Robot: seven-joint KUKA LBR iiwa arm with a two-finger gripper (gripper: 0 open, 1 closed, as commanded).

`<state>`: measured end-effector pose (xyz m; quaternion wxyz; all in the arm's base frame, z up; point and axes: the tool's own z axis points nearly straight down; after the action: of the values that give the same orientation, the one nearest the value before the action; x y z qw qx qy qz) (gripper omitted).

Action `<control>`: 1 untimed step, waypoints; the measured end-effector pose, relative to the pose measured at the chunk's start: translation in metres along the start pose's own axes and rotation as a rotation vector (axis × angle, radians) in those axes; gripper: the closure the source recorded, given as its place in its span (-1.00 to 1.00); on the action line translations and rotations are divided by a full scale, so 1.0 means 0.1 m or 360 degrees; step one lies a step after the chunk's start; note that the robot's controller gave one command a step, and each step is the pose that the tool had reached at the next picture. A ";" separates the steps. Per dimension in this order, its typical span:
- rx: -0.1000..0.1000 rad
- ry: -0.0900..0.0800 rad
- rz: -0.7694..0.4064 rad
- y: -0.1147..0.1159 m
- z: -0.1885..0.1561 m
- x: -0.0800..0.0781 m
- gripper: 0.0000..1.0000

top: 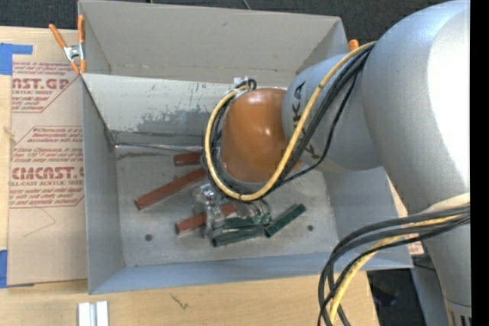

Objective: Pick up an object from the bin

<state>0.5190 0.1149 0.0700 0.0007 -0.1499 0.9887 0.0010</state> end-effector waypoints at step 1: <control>0.0000 0.0000 0.0000 0.00 0.00 0.00 1.00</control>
Offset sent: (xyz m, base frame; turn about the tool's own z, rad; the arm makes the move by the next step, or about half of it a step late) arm -0.0102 -0.0021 0.1503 0.0728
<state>0.5190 0.1149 0.0700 0.0007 -0.1498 0.9887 0.0010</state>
